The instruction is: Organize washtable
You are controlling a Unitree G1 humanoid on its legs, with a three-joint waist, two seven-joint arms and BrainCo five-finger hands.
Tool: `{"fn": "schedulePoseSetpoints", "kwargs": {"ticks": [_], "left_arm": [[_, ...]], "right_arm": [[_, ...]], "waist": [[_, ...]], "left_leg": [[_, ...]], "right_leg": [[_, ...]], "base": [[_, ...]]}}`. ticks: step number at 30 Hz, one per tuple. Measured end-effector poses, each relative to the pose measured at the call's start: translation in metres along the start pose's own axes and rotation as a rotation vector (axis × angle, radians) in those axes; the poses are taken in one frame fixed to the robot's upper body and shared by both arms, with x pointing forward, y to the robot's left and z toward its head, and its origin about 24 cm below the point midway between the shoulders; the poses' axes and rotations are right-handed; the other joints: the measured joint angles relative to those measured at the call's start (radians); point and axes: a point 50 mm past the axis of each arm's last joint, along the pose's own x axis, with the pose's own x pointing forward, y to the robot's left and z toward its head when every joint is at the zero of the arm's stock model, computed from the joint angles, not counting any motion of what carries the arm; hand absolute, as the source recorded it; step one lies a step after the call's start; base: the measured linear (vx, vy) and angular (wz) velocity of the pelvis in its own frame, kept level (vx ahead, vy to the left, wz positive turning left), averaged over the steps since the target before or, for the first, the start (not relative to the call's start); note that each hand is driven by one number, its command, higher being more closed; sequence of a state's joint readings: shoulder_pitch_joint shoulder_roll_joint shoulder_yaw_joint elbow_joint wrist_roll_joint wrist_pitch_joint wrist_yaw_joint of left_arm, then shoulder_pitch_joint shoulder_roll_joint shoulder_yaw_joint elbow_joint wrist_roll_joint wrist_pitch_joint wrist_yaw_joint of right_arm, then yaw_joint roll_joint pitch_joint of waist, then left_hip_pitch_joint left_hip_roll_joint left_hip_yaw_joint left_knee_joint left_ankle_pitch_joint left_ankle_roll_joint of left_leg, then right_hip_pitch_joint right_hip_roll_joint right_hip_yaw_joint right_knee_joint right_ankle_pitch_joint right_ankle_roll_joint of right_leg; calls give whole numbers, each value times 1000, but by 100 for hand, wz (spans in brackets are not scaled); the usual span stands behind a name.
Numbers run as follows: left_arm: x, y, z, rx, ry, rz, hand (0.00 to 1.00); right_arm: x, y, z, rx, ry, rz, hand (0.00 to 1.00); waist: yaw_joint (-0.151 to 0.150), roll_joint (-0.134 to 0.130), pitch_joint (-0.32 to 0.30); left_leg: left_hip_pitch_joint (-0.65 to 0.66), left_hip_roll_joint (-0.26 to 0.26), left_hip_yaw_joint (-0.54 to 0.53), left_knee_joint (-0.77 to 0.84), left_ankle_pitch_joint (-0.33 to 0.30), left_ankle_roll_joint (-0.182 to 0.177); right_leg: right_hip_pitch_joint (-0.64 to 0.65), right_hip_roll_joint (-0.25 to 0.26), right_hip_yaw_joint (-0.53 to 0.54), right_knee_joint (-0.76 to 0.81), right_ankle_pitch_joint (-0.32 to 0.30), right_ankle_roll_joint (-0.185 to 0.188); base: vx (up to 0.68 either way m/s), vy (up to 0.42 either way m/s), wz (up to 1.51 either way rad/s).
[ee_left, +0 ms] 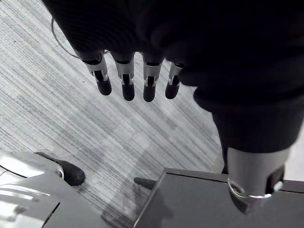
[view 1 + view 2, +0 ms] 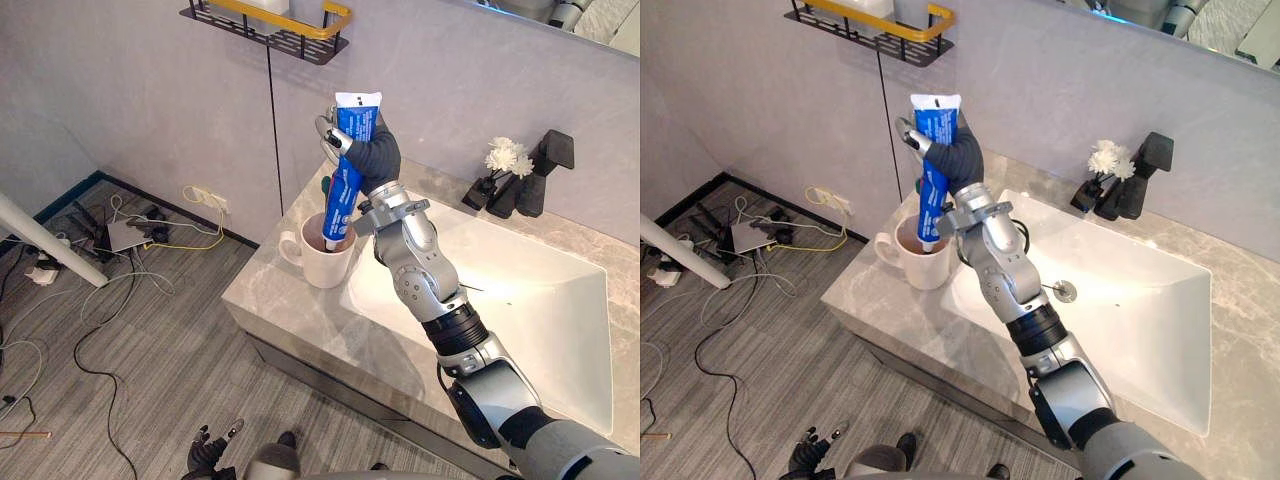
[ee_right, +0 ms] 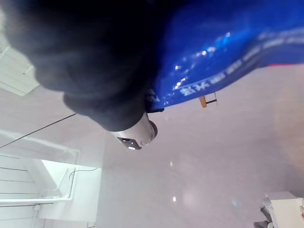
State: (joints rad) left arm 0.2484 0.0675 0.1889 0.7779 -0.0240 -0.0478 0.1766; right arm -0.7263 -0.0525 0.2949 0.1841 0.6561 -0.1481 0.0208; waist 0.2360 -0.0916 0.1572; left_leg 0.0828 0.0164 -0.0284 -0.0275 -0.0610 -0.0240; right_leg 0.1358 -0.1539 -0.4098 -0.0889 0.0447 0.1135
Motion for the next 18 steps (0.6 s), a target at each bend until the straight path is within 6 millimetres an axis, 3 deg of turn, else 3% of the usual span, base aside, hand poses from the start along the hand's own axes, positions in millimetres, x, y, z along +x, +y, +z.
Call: {"fn": "schedulePoseSetpoints", "kwargs": {"ticks": [4, 5, 18], "left_arm": [[0, 0, 0, 1, 1, -1, 0], [0, 0, 0, 1, 1, -2, 0], [0, -1, 0, 0, 1, -2, 0]], "right_arm": [[-3, 5, -8, 3, 27, 17, 100], [-4, 6, -9, -4, 33, 21, 0], [-11, 4, -16, -23, 53, 1, 0]], "waist": [[-1, 3, 3], [0, 4, 3], [-1, 8, 14]], "left_leg": [[-2, 0, 0, 0, 0, 0], [-2, 0, 0, 0, 0, 0], [-2, -1, -1, 0, 0, 0]], "right_leg": [[0, 0, 0, 1, 0, 0], [0, 0, 0, 1, 0, 0], [0, -1, 0, 2, 0, 0]], "base": [[0, 0, 0], [0, 0, 0], [0, 0, 0]]}}
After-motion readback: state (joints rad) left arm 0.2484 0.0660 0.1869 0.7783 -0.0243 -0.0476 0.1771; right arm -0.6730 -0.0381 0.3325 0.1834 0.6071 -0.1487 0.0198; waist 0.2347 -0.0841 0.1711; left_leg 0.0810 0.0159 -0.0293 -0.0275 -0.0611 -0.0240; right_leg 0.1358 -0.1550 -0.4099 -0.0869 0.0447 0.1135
